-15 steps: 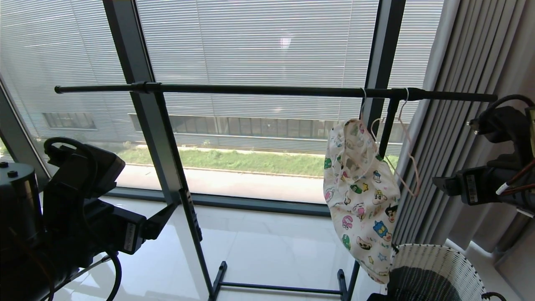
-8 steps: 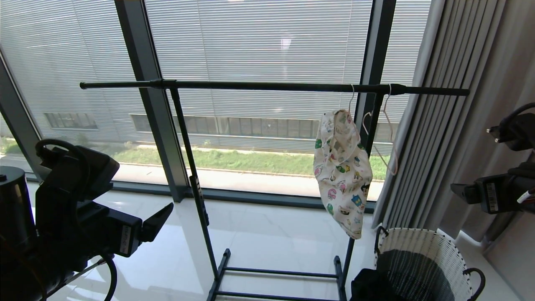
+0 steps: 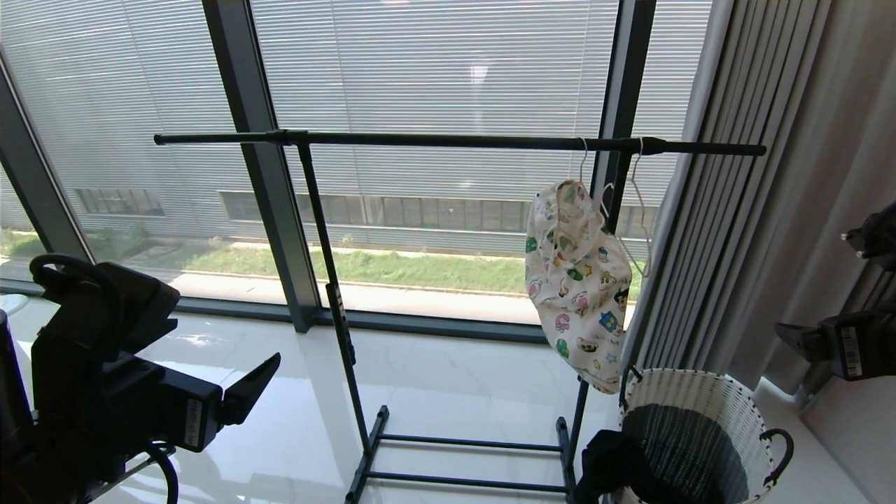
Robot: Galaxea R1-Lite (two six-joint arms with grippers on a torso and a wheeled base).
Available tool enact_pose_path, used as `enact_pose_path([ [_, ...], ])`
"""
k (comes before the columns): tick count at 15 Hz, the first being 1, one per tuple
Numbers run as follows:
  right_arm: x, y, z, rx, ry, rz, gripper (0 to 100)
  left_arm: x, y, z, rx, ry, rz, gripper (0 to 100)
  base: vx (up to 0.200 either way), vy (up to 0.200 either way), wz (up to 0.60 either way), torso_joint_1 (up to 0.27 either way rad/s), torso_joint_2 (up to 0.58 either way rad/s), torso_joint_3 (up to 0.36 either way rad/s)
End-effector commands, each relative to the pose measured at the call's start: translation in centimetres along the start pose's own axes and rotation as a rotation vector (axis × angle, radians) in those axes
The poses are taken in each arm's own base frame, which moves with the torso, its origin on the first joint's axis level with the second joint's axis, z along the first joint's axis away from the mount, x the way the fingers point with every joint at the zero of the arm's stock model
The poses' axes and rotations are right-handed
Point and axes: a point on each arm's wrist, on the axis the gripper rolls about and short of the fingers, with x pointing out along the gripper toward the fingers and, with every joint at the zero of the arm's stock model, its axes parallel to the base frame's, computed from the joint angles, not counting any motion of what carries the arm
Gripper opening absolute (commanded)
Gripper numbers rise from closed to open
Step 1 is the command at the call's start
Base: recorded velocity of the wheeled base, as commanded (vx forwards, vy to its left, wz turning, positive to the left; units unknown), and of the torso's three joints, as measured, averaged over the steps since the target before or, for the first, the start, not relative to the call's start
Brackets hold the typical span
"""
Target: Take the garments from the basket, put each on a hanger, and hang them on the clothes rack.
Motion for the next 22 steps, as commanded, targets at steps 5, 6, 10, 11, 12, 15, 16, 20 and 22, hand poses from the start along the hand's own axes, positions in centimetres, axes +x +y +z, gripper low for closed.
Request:
enact_pose_path([
  [5,-0.7,-0.4,-0.7,-0.008,-0.005,-0.001,100,-0.2,0.3,-0.1,-0.009,-0.003,0.017,100,0.0,0.0,0.0,-0.177,0.4,0.224],
  [6,-0.7,-0.4,-0.7,-0.01,-0.003,-0.002,100,-0.1,0.4,0.0,-0.01,-0.002,0.02,100,0.0,0.0,0.0,-0.207,0.49,0.281],
  [10,-0.7,-0.4,-0.8,-0.011,-0.003,-0.002,100,-0.2,0.4,0.0,-0.011,-0.005,0.021,100,0.0,0.0,0.0,-0.206,0.49,0.278],
  [11,-0.8,-0.5,-0.8,-0.011,-0.003,-0.002,100,-0.2,0.4,0.0,-0.01,-0.007,0.021,100,0.0,0.0,0.0,-0.203,0.48,0.281],
  [12,-0.7,-0.4,-1.0,-0.013,0.001,-0.002,100,-0.2,0.4,0.0,-0.01,-0.007,0.021,100,0.0,0.0,0.0,-0.193,0.49,0.29],
  [15,-0.8,-0.5,-1.6,-0.021,0.011,-0.002,100,-0.2,0.4,0.1,-0.01,-0.007,0.021,100,0.0,0.0,0.0,-0.183,0.47,0.286],
  [16,-0.8,-0.5,-1.8,-0.025,0.017,-0.002,100,-0.2,0.4,0.1,-0.01,-0.007,0.021,100,0.0,0.0,0.0,-0.168,0.47,0.3],
  [20,-1.0,-0.6,-2.2,-0.036,0.02,-0.002,100,-0.1,0.4,0.0,-0.007,-0.004,0.02,100,0.0,0.0,0.0,-0.146,0.45,0.305],
  [22,-1.0,-0.6,-2.2,-0.035,0.021,-0.002,100,-0.1,0.4,0.0,-0.007,-0.004,0.02,100,0.0,0.0,0.0,-0.117,0.45,0.32],
])
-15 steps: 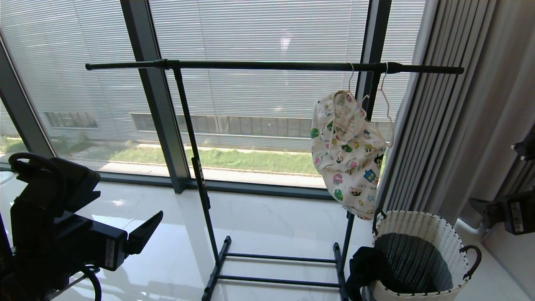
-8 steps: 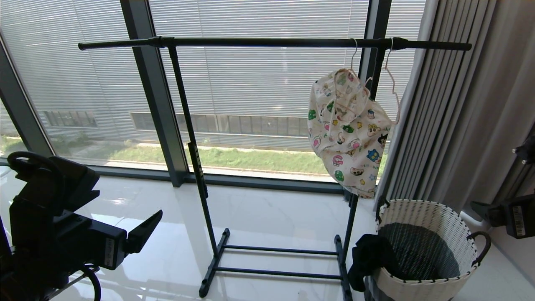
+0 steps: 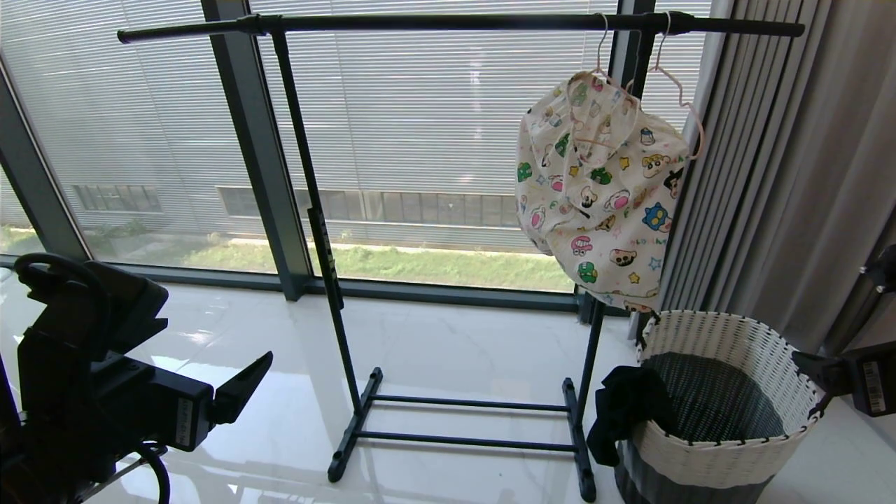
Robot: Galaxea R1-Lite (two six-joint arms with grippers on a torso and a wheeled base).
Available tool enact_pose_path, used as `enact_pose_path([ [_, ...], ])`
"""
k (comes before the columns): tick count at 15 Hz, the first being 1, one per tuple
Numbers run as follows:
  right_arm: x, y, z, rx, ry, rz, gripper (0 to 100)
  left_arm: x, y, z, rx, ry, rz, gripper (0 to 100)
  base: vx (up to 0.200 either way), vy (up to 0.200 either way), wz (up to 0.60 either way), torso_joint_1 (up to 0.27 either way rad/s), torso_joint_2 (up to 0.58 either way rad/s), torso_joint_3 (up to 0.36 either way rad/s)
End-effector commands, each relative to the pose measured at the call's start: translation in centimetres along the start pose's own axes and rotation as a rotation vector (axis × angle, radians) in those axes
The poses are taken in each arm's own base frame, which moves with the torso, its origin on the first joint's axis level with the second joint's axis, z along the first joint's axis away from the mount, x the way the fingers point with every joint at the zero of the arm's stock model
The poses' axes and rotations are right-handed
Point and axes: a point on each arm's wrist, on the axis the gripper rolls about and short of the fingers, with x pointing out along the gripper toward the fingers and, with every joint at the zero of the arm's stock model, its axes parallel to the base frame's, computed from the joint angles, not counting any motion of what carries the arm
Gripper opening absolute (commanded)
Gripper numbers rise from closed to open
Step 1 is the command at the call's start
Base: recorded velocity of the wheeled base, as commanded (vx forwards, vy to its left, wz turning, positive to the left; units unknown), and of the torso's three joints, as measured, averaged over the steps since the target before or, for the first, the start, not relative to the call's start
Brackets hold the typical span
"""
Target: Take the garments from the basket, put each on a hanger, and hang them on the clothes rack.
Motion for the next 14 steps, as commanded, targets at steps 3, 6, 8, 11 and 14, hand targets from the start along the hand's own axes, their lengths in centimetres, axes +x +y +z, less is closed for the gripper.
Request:
enact_pose_path([
  [3,0.1,0.1,0.0,-0.004,0.003,0.002,100,0.1,0.0,0.0,0.0,0.003,0.0,100,0.0,0.0,0.0,-0.045,0.2,0.129],
  [6,0.2,0.1,-0.3,-0.01,0.012,0.003,100,0.2,-0.1,0.3,-0.003,-0.004,-0.003,100,0.0,0.0,0.0,-0.006,0.02,0.012],
  [8,0.3,0.2,-0.9,-0.022,0.028,0.002,100,0.3,-0.1,0.5,-0.003,-0.005,-0.004,100,0.0,0.0,0.0,0.0,0.0,0.0],
  [11,0.3,0.2,-1.1,-0.015,0.014,0.004,100,0.4,-0.2,0.6,-0.001,-0.009,-0.013,100,0.2,0.0,0.0,-0.005,0.0,0.007],
  [14,0.3,0.3,-1.3,-0.02,0.014,0.002,100,0.4,-0.4,0.8,0.001,-0.014,-0.022,100,0.2,0.0,0.0,0.001,0.01,0.002],
])
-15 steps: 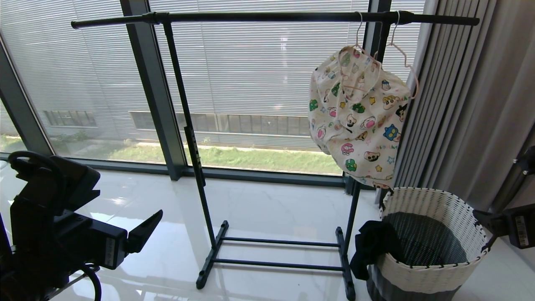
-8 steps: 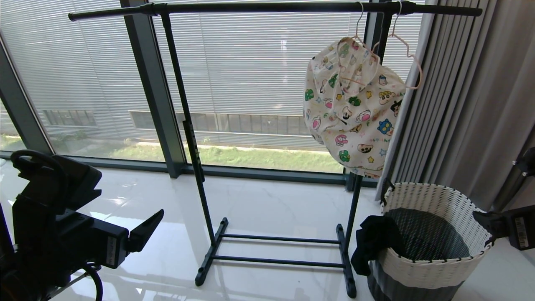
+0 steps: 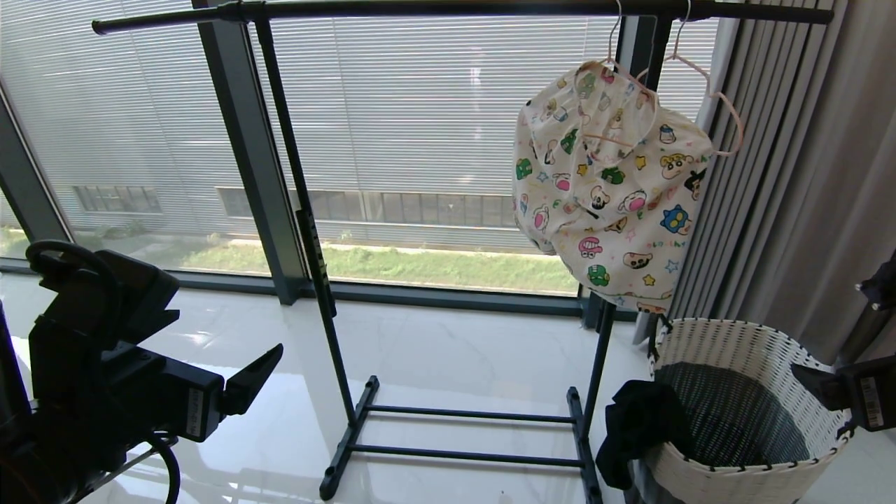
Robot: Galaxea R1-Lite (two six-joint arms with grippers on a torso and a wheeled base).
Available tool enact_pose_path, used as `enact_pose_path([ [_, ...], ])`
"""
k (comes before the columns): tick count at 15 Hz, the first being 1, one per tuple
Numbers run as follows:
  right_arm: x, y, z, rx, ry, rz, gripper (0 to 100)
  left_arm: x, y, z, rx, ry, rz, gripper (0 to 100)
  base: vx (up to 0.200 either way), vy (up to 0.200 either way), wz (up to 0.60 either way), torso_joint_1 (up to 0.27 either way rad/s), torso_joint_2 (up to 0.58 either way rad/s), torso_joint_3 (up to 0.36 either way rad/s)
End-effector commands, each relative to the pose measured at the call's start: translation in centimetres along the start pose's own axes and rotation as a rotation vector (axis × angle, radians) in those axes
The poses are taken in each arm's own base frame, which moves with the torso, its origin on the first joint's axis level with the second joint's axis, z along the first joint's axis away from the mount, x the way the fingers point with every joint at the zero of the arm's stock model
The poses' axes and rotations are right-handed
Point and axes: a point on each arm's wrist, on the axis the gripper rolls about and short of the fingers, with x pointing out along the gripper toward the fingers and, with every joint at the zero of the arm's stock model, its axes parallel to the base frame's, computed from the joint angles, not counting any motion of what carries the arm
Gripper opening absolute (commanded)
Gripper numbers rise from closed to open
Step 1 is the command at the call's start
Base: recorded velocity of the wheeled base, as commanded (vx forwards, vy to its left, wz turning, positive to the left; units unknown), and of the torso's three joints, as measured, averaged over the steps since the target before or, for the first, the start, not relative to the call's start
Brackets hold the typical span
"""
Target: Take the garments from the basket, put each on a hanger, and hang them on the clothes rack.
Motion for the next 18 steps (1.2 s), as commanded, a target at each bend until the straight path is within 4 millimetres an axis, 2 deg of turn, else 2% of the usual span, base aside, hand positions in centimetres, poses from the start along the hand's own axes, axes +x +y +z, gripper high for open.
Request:
enact_pose_path([
  [1,0.1,0.1,-0.3,-0.006,0.011,0.002,100,0.1,-0.1,0.1,0.002,0.002,-0.003,100,0.2,0.0,0.0,0.002,0.0,0.007],
  [4,0.2,0.2,-0.9,-0.023,0.029,0.004,100,0.1,-0.1,0.1,0.001,0.0,-0.003,100,0.2,0.0,0.0,0.001,0.0,-0.001],
  [10,2.1,1.7,-3.8,-0.149,0.105,0.111,100,0.6,-0.3,-0.1,0.009,0.021,-0.008,100,0.0,0.0,0.0,0.0,0.0,0.0],
  [12,4.0,3.0,-5.0,-0.222,0.164,0.164,100,0.8,-0.4,-0.2,0.013,0.031,-0.01,100,0.0,0.0,0.0,0.0,0.0,0.0],
  [18,11.5,9.4,-8.5,-0.326,0.262,0.235,100,0.6,-0.4,-0.6,0.01,0.04,-0.011,100,0.0,0.0,0.0,0.0,0.0,0.0],
])
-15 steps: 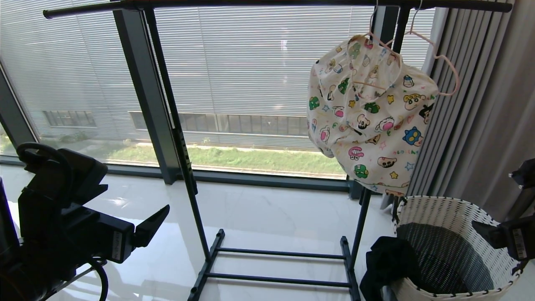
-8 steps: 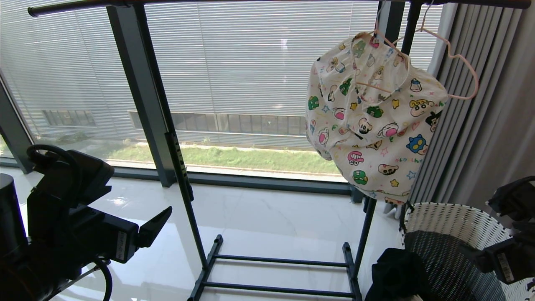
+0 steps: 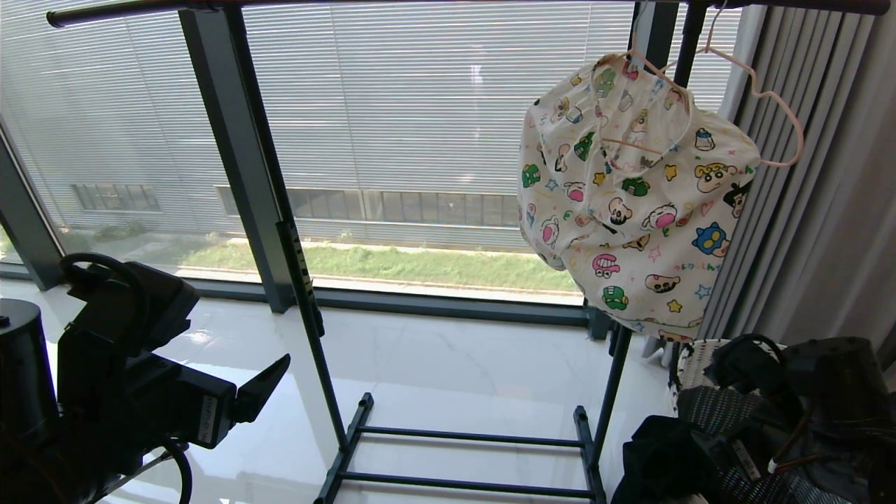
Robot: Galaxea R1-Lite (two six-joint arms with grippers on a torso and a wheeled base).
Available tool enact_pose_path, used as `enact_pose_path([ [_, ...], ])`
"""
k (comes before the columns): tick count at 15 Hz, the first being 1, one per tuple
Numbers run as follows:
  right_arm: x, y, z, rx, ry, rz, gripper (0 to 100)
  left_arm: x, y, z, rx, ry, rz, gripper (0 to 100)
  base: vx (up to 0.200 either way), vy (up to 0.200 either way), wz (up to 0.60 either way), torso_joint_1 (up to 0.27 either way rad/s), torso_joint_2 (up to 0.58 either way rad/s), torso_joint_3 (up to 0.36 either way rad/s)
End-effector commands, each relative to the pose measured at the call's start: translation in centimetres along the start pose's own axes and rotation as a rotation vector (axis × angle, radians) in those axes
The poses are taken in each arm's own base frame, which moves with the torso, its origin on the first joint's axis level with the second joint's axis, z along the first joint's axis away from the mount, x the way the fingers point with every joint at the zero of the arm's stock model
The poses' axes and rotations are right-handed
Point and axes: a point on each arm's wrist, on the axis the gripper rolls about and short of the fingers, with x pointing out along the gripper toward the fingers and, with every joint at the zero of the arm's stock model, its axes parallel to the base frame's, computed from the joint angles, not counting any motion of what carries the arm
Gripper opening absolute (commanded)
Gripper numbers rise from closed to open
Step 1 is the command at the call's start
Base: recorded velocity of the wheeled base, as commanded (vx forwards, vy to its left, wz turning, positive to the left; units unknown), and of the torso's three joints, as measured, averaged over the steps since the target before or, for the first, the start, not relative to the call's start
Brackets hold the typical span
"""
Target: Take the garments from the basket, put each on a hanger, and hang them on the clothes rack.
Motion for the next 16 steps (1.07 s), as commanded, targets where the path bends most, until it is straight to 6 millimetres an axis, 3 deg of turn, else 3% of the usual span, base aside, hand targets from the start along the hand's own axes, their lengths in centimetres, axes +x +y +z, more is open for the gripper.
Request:
enact_pose_path([
  [1,4.6,2.9,-1.9,-0.083,0.145,0.044,100,0.0,0.0,-0.1,0.001,0.001,0.0,100,0.0,0.0,0.0,0.0,0.0,0.0],
  [5,8.0,4.5,-3.1,-0.1,0.184,0.048,100,0.0,-0.1,-0.2,0.003,0.008,-0.001,100,0.0,0.0,0.0,0.0,0.0,0.0],
  [12,11.1,4.2,-3.8,-0.059,0.174,-0.085,100,0.0,-0.1,-0.5,0.006,0.018,-0.004,100,0.0,0.0,0.0,0.0,0.0,0.0],
  [16,11.5,4.3,-3.8,-0.06,0.168,-0.126,100,-0.1,-0.1,-0.5,0.007,0.015,-0.003,100,0.0,0.0,0.0,0.0,0.0,0.0],
])
